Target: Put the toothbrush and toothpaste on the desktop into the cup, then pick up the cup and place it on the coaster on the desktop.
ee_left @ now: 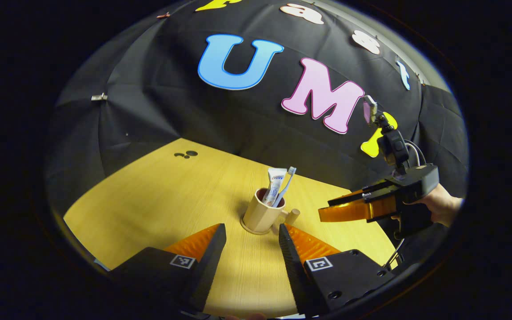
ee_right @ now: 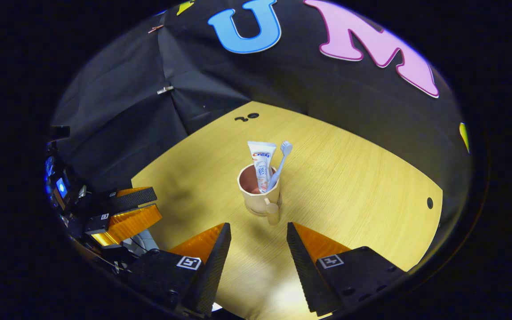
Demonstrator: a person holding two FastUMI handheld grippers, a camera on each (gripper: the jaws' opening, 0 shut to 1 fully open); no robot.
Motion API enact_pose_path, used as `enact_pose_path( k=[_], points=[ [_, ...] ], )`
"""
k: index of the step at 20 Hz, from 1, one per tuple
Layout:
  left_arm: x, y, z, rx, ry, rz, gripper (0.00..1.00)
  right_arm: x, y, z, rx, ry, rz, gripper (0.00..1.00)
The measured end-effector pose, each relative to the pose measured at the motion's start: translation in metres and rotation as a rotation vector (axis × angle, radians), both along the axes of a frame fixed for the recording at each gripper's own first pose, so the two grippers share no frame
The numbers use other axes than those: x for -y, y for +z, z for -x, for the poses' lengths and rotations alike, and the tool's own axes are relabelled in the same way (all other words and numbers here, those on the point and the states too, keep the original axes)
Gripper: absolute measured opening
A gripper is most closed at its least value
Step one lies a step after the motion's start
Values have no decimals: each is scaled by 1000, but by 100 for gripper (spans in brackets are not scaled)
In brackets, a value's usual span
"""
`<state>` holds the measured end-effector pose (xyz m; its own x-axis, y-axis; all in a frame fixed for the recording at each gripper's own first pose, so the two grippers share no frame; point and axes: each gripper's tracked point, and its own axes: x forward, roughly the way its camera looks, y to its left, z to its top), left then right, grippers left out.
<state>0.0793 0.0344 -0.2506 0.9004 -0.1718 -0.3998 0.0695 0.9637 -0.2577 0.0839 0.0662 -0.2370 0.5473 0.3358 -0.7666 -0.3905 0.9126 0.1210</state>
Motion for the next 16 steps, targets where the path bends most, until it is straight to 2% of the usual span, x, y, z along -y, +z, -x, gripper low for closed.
enact_pose_path(
  k=[6,12,15,16],
  points=[
    [18,57,2,26,-18,-89,86,7,66,13,133,-154,-119,83],
    [54,95,-3,60,-52,-181,95,38,99,39,196,-206,-129,84],
    [81,101,3,49,-69,-152,96,46,114,54,229,-215,-140,86],
    [88,101,3,48,-72,-153,96,48,118,60,244,-214,-141,90]
  ],
)
